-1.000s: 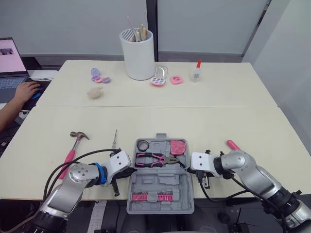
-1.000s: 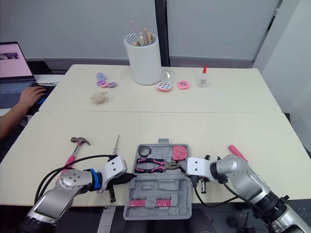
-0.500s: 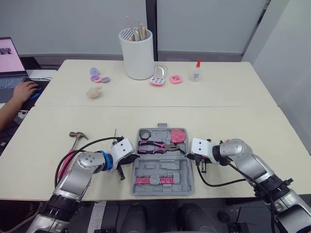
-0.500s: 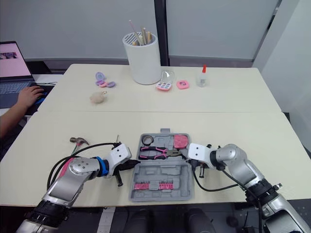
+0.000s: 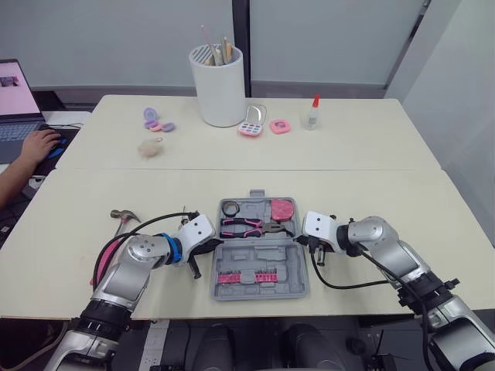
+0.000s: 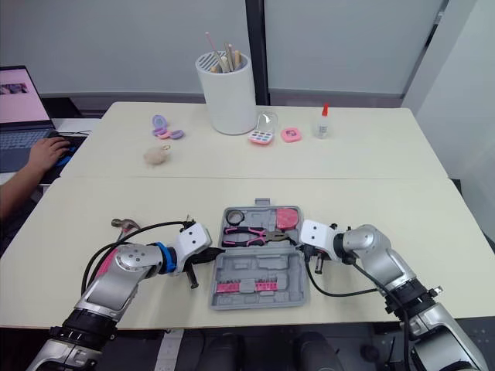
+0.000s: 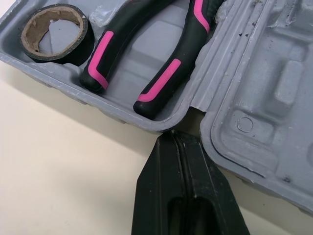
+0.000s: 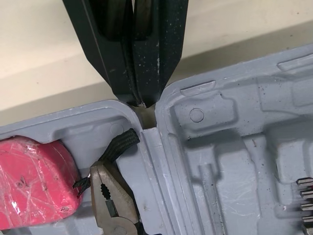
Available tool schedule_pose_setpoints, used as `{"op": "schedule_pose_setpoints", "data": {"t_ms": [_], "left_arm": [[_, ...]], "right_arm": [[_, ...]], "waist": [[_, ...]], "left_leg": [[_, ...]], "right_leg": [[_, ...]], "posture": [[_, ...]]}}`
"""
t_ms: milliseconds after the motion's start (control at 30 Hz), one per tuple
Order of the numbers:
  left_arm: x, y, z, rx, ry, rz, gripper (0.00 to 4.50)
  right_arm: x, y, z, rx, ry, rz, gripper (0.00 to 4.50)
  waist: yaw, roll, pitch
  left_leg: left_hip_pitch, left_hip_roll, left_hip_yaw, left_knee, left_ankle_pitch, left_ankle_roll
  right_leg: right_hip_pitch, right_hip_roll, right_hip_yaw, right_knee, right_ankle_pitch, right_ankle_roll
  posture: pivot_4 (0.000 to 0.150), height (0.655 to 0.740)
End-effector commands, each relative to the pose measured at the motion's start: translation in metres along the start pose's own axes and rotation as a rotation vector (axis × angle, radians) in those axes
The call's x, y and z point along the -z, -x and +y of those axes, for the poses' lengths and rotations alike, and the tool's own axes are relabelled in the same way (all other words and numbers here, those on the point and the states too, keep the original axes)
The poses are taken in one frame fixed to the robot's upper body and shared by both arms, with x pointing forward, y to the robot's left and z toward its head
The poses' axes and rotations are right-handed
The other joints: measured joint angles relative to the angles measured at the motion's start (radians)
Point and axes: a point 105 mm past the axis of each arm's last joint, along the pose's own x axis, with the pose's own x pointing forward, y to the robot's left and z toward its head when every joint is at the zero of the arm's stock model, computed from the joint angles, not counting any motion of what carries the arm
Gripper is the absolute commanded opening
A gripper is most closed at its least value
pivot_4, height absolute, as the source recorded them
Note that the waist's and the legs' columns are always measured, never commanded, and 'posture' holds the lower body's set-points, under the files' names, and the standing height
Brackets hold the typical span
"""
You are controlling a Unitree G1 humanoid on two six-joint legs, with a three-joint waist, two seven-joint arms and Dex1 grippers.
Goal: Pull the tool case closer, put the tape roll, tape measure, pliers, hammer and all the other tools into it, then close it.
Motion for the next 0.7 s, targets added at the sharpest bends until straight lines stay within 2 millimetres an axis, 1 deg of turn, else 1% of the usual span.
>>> {"op": "schedule_pose_setpoints", "data": {"t_ms": [33,333,700], "left_arm": [[-0.0181,-0.0069,0.0009,0.009,-0.048,-0.057,0.00],[-0.0180,-0.0072,0.0034,0.006,-0.055,-0.054,0.00],[-0.0107,-0.0063,0.0064,-0.003,-0.049,-0.034,0.00]], "right_arm": [[-0.0220,0.0027,-0.0062,0.022,0.057,-0.073,0.01],[-0.0233,0.0012,-0.0029,0.012,0.047,-0.081,0.01],[-0.0247,-0.0015,-0.0040,0.018,0.044,-0.088,0.01]], "waist": [[0.000,0.000,0.000],[0.000,0.000,0.000],[-0.001,0.000,0.000]], "left_leg": [[0.000,0.000,0.000,0.000,0.000,0.000],[0.000,0.000,0.000,0.000,0.000,0.000],[0.000,0.000,0.000,0.000,0.000,0.000]], "right_leg": [[0.000,0.000,0.000,0.000,0.000,0.000],[0.000,0.000,0.000,0.000,0.000,0.000],[0.000,0.000,0.000,0.000,0.000,0.000]], "posture": [[0.150,0.7400],[0.150,0.7400],[0.150,0.7400]]}}
